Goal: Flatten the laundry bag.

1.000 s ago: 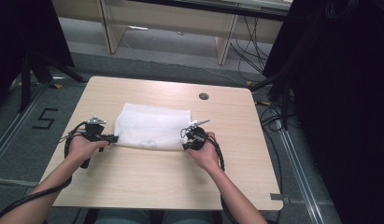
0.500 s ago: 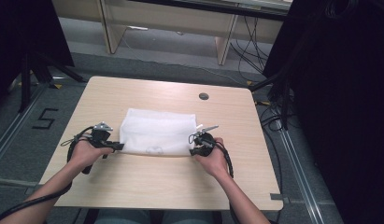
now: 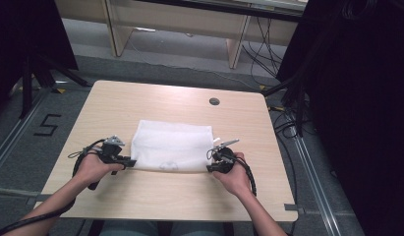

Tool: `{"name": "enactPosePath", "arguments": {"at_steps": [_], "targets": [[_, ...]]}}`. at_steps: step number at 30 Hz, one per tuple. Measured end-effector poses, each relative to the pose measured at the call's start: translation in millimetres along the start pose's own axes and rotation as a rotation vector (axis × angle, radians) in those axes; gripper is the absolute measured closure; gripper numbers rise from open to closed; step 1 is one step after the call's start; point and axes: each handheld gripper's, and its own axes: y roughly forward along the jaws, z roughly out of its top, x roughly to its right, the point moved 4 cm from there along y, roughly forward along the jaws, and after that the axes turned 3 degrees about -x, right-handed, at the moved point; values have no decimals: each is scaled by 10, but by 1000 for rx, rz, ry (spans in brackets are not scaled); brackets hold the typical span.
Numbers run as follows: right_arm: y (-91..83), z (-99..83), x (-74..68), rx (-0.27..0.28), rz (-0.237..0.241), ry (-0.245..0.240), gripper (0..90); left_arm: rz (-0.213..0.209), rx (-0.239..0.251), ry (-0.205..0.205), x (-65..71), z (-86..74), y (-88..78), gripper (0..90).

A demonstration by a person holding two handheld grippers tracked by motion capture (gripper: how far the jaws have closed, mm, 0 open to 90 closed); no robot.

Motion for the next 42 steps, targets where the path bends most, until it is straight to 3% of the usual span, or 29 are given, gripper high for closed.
{"name": "enactPosePath", "arguments": {"at_steps": [4, 6, 7, 8, 9, 13, 14, 16, 17, 18, 19, 20, 22, 24, 25, 29, 31, 32, 35, 36, 38, 40, 41, 42], "targets": [[-137, 16, 101, 56, -30, 2, 664, -18, 25, -25, -17, 11, -76, 640], [-221, 53, 143, 78, -27, 30, 629, 8, 81, -32, -65, 76, -186, 617], [-239, 87, 167, 118, -53, 34, 614, 23, 107, -33, -65, 113, -227, 610], [-274, 118, 188, 114, -59, 31, 603, 23, 107, -33, -65, 113, -227, 601], [-287, 161, 195, 123, -59, 41, 593, 45, 154, -15, -32, 199, -289, 596], [-260, 306, 205, 137, -61, 22, 561, 35, 195, 28, 113, 323, -286, 571], [-228, 410, 200, 119, -70, 5, 540, 4, 189, 79, 236, 380, -203, 544], [-171, 528, 184, 124, -83, -18, 524, -44, 175, 99, 379, 422, -93, 523], [-171, 528, 184, 124, -83, -18, 524, -44, 175, 99, 379, 422, -93, 509], [-114, 651, 169, 130, -89, -39, 510, -57, 158, 132, 425, 438, -41, 500], [-80, 718, 151, 138, -90, -25, 500, -74, 134, 153, 523, 456, 73, 493], [-80, 718, 151, 138, -90, -25, 500, -74, 134, 153, 523, 456, 73, 489], [14, 898, 178, 111, -92, -46, 481, -83, 93, 234, 595, 472, 202, 489], [64, 957, 198, 120, -101, -51, 477, -83, 87, 244, 620, 475, 240, 498], [91, 1004, 210, 107, -105, -40, 469, -76, 78, 270, 630, 484, 265, 498], [235, 1202, 300, 73, -120, -42, 441, -86, 55, 298, 685, 502, 420, 506], [293, 1244, 345, 58, -128, -37, 438, -88, 64, 278, 707, 502, 455, 512], [318, 1254, 373, 45, -135, -28, 426, -73, 31, 312, 690, 499, 487, 515], [360, 1258, 444, 33, -149, -10, 426, -64, 21, 293, 689, 488, 531, 534], [394, 1247, 494, 25, -161, -2, 424, -69, -9, 299, 680, 470, 557, 533], [431, 1228, 520, 14, -160, 12, 425, -69, 0, 286, 686, 466, 585, 535], [472, 1208, 541, 0, -166, 15, 447, -66, -48, 344, 645, 445, 593, 537], [497, 1192, 549, -19, -177, -11, 488, -65, -49, 346, 644, 439, 598, 538], [520, 1171, 550, -51, -189, -54, 528, -67, -13, 302, 674, 435, 624, 543]]}}
